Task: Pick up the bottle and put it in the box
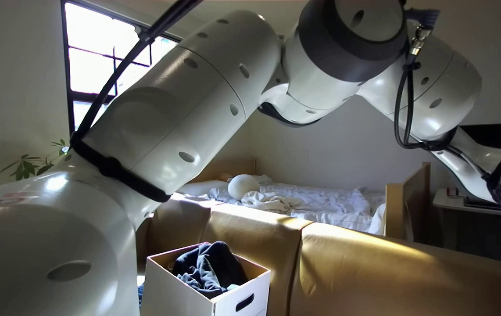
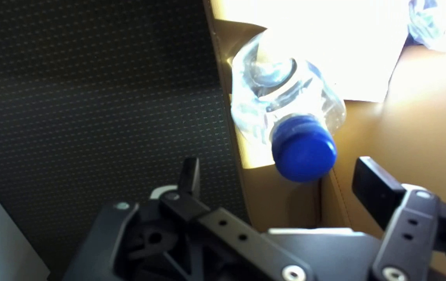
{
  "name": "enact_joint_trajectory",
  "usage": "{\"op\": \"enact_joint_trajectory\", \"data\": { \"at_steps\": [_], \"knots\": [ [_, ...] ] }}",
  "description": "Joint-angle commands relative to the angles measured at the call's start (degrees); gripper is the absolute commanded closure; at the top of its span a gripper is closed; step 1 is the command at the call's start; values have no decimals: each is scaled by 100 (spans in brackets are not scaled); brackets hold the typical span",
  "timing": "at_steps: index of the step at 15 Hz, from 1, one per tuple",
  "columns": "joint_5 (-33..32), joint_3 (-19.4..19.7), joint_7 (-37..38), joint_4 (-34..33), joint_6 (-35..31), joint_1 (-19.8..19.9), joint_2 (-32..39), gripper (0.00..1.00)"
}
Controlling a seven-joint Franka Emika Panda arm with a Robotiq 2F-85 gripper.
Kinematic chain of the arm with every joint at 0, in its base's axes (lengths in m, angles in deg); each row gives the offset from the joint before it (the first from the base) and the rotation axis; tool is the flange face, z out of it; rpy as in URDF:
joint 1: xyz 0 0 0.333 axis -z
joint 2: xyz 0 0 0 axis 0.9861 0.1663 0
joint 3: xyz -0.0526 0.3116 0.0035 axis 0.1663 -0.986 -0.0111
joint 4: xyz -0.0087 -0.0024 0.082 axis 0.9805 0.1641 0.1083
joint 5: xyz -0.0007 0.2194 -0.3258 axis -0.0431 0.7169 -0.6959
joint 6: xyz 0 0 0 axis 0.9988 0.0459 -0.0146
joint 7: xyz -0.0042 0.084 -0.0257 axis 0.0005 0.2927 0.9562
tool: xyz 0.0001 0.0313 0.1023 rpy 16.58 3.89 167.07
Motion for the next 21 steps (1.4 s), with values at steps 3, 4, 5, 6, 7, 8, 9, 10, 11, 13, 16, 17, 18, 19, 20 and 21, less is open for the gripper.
{"op": "enact_joint_trajectory", "data": {
  "at_steps": [3,4,5,6,7,8,9,10,11,13,16,17,18,19,20,21],
  "knots": [
    [-506,-802,-92,968,-1000,412,-622,25],
    [-551,-880,-60,1031,-1047,466,-648,26],
    [-632,-918,-27,1102,-1083,487,-688,33],
    [-676,-959,2,1158,-1053,519,-736,40],
    [-719,-975,26,1220,-1016,534,-790,46],
    [-762,-978,38,1273,-985,538,-839,54],
    [-822,-968,23,1290,-945,561,-891,59],
    [-868,-972,13,1321,-944,571,-929,66],
    [-918,-972,1,1322,-959,587,-949,72],
    [-1045,-938,52,1316,-917,587,-1006,85],
    [-1248,-905,57,1317,-890,581,-1074,85],
    [-1324,-893,67,1314,-845,574,-1096,85],
    [-1403,-881,84,1309,-767,555,-1131,85],
    [-1464,-877,96,1300,-697,550,-1153,85],
    [-1529,-902,64,1282,-513,527,-1253,85],
    [-1551,-958,-28,1270,-345,544,-1339,85]
  ]
}}
